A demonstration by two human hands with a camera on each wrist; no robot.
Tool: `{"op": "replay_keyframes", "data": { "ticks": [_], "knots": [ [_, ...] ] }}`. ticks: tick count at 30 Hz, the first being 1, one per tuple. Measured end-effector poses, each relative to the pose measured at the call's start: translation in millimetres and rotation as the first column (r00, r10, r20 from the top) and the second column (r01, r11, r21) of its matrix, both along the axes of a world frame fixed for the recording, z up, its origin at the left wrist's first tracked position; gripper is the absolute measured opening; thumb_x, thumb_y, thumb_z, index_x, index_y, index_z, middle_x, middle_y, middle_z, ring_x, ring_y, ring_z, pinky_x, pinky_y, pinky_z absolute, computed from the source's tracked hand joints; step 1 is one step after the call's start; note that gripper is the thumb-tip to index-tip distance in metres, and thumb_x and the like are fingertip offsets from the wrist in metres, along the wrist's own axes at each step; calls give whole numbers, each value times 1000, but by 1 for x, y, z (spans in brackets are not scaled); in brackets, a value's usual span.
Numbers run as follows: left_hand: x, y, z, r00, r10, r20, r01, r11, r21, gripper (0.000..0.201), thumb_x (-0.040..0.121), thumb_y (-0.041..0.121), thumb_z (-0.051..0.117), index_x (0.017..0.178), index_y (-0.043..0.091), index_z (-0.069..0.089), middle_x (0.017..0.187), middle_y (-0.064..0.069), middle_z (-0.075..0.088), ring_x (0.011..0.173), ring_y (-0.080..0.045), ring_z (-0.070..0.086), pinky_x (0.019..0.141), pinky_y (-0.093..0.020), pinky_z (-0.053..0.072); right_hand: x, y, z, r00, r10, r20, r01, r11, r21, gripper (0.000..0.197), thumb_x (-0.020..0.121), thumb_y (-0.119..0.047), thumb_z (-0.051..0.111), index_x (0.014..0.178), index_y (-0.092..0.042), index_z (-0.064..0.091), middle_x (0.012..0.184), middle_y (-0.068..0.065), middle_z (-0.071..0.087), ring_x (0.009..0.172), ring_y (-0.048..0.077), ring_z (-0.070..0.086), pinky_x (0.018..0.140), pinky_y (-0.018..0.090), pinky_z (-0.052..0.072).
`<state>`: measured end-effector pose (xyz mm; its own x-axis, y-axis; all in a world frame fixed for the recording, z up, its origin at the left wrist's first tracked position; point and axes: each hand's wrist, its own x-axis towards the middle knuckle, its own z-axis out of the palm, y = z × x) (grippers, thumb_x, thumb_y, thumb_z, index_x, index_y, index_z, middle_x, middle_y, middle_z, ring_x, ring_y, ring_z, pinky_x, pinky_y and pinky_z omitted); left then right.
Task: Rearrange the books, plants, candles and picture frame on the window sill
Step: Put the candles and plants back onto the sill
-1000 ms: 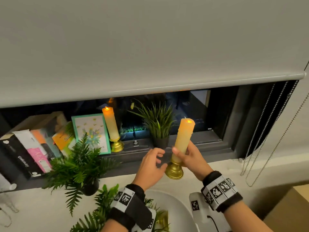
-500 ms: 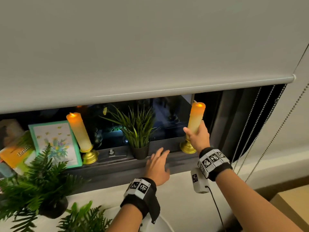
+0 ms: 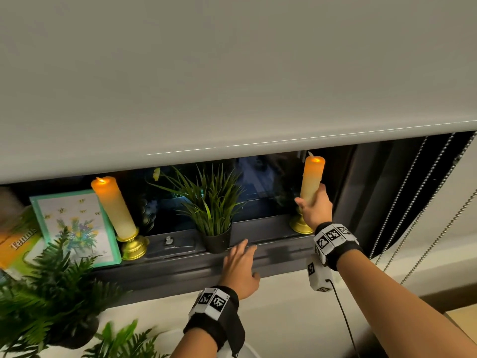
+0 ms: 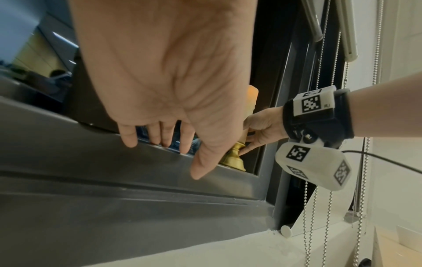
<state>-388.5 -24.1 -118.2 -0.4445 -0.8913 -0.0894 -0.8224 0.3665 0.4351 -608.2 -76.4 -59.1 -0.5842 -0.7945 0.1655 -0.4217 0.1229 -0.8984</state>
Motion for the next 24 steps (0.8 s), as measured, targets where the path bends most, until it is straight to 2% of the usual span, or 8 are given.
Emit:
{"op": "replay_keyframes", "data": {
  "ticks": [5,9,13,15,17,18,21,24],
  "knots": [
    [13,0,-5,999,-2,-53,2,1000,2,61,90,16,52,147,22,30,160,1,11,147,-22,12,118,-40,18,-2,-3,-5,1000,-25,-16,25,1000,-15,60,83,-13,70,133,-9,37,121,19,55,112,35,53,95,41,42],
    [29,5,-3,991,11,-136,-15,1000,-27,53,91,16,53,142,19,38,155,0,20,142,-22,22,115,-36,25,-4,1,-12,999,-21,-25,22,998,57,58,83,-18,71,131,-8,40,124,19,56,115,37,53,96,42,42],
    [51,18,3,972,13,-234,-25,998,-49,40,92,14,54,132,14,48,143,0,32,131,-16,36,102,-17,27,-8,14,-17,996,-56,-72,61,997,57,68,79,-23,75,136,-7,41,135,14,53,126,33,49,104,40,39],
    [64,27,4,961,35,-276,-44,999,-26,34,91,13,56,125,14,54,133,0,40,122,-16,46,99,-19,34,-7,25,-19,992,-84,-91,88,995,46,73,79,-19,75,140,-7,37,139,13,50,129,30,46,108,37,36],
    [78,39,5,946,71,-315,-73,997,3,26,91,12,57,117,15,59,123,0,48,111,-15,54,92,-24,42,3,43,-22,988,-106,-116,109,994,16,69,77,-14,73,137,-7,39,133,15,53,124,31,50,106,38,39],
    [85,45,6,939,92,-330,-90,996,23,23,91,11,57,113,15,61,119,-1,53,105,-13,56,86,-22,44,12,54,-25,986,-93,-137,94,996,4,66,77,-11,72,134,-7,40,129,16,54,120,32,52,103,39,41],
    [108,68,9,923,121,-366,-113,993,44,19,91,9,56,106,14,66,106,1,67,88,-8,60,69,-7,42,61,96,-41,963,153,-220,-140,987,76,53,79,-2,68,127,-6,46,123,16,57,113,31,56,93,34,44],
    [135,91,10,907,157,-392,-148,987,53,17,90,8,57,102,14,68,99,2,70,81,-6,61,67,-4,44,121,133,-65,859,477,-186,-442,874,200,44,81,-3,67,122,-8,50,114,11,60,97,22,61,80,29,49]
  ]
}}
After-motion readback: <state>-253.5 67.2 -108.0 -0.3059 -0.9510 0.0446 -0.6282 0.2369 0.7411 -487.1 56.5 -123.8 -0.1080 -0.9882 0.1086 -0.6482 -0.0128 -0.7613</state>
